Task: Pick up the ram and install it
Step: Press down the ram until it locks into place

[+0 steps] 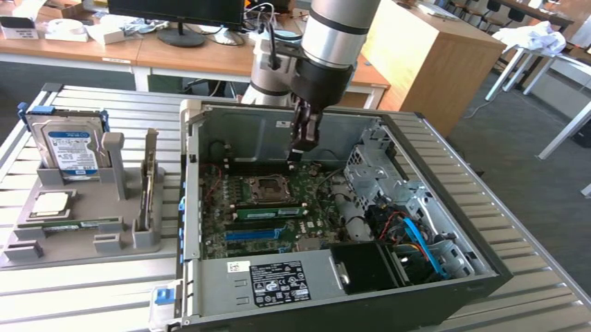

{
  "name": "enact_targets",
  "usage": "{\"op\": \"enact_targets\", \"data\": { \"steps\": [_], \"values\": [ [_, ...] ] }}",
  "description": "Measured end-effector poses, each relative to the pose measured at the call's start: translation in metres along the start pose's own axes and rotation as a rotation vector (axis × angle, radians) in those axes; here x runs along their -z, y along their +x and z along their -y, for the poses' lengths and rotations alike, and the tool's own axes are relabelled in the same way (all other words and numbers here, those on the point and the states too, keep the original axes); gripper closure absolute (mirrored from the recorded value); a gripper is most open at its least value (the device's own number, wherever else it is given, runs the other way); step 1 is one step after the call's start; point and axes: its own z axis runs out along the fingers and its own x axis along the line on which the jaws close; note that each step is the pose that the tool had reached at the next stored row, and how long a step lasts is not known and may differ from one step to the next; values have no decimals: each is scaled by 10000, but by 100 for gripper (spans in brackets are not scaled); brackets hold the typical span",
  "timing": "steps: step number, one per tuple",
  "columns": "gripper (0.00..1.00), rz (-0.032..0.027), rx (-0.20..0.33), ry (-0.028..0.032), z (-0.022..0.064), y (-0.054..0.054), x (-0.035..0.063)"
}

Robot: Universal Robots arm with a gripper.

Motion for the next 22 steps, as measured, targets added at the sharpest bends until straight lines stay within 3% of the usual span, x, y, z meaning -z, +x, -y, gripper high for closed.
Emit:
{"op": "enact_targets", "data": {
  "steps": [9,22],
  "values": [
    [90,43,-1376,15,0,0,-7],
    [90,90,-2874,31,1,1,-12]
  ]
}}
